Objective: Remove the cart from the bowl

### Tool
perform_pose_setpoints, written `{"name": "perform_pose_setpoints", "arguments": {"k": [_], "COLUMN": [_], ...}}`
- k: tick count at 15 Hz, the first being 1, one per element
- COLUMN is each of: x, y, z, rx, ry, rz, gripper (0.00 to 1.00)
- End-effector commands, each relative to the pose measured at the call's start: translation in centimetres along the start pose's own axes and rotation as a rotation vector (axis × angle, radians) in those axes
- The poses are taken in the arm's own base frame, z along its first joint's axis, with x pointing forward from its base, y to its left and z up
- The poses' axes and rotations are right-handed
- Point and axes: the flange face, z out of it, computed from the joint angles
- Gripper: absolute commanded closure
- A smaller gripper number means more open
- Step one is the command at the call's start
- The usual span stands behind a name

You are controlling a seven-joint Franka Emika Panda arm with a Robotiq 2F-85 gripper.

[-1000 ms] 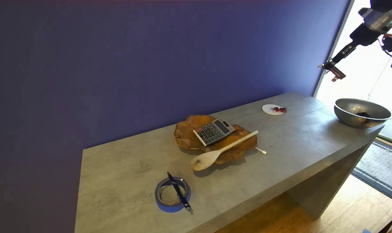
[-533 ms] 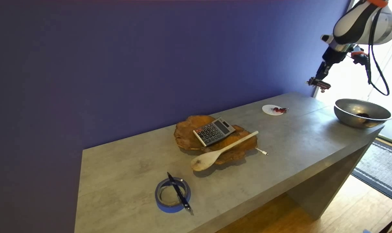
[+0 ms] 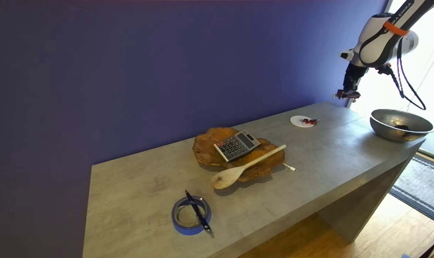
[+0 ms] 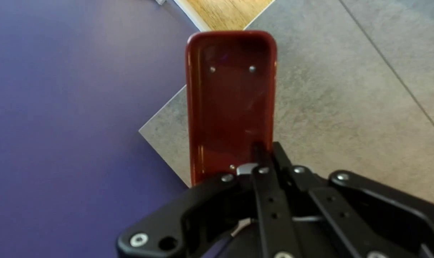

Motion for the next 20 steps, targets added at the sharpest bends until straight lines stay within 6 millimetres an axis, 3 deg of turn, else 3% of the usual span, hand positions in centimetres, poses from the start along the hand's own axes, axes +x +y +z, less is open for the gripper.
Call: {"name": "perform_pose_setpoints", "arguments": {"k": [1,3,7,14,20], "x": [0.0,0.1,1.9,2.6,1.8], "y": [-0.1,-0.4,-1.9,-4.8,-2.5], "z": [-0.1,-0.4,-0.5,-0.1,0.8], "rx": [0.0,-0.022,-0.098,-0.028,-0.044], "ry": [0.0,0.019,0.032,0.109,0.093], "rz": [0.001,-0.034,-0.296,-0.629,-0.676], "gripper": [0.96,0.99,0.99,0.99,0.99]}}
